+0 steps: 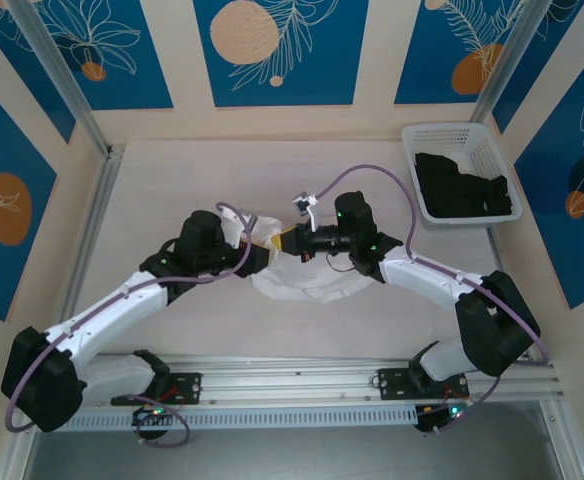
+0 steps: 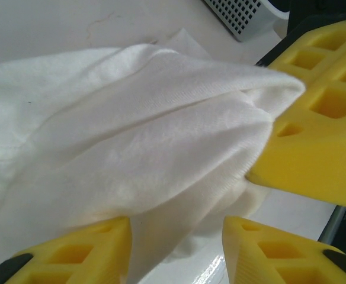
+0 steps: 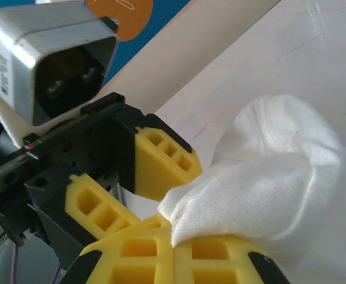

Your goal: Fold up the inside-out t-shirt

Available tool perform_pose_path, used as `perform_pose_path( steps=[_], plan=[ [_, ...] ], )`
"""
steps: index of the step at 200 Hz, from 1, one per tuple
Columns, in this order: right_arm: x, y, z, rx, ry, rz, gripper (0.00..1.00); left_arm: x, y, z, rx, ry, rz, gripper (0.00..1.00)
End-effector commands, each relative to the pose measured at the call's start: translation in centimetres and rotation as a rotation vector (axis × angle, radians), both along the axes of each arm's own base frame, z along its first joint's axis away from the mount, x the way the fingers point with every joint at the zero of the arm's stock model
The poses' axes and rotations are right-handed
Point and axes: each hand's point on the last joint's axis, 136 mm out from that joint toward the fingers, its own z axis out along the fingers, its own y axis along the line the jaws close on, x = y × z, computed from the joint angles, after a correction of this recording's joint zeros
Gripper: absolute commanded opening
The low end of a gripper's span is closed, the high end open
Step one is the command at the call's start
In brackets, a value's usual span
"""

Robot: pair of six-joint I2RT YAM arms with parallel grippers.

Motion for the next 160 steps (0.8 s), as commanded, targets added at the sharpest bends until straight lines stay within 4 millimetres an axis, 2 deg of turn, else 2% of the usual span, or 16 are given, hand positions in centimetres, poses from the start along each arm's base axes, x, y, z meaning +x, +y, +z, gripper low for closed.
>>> perform_pose_path(
  steps=[1, 11, 31, 47, 72, 99, 127, 160],
  plan=[
    [-0.3, 0.0, 1.7, 0.037, -0.022, 0.019, 0.00, 0.6, -1.5, 2.2, -0.047, -0.057, -0.045, 0.38],
    [-0.3, 0.0, 1.6, 0.036, -0.021, 0.022, 0.00, 1.1, -1.4, 2.0, -0.035, -0.058, -0.029, 0.32],
    [-0.2, -0.3, 1.4, 0.027, -0.019, 0.007, 0.00, 1.5, -1.4, 2.1, -0.027, -0.060, -0.016, 0.12],
    [0.9, -1.1, 0.5, -0.026, 0.000, -0.079, 0.02, 1.2, -1.4, 2.5, -0.042, -0.056, -0.021, 0.00],
    [3.4, -3.2, -2.2, -0.211, 0.041, -0.297, 0.15, 0.1, -1.8, 3.8, -0.117, -0.039, -0.050, 0.00],
    [4.0, -4.5, -3.2, -0.304, 0.019, -0.391, 0.27, -0.7, -1.7, 4.7, -0.177, -0.019, -0.051, 0.00],
    [3.2, -5.1, -2.6, -0.351, -0.077, -0.417, 0.34, -0.7, -1.1, 5.2, -0.200, -0.017, -0.018, 0.00],
    [0.5, -4.4, -1.2, -0.313, -0.241, -0.349, 0.41, -0.4, -0.7, 5.3, -0.205, -0.017, 0.010, 0.00]
  ],
)
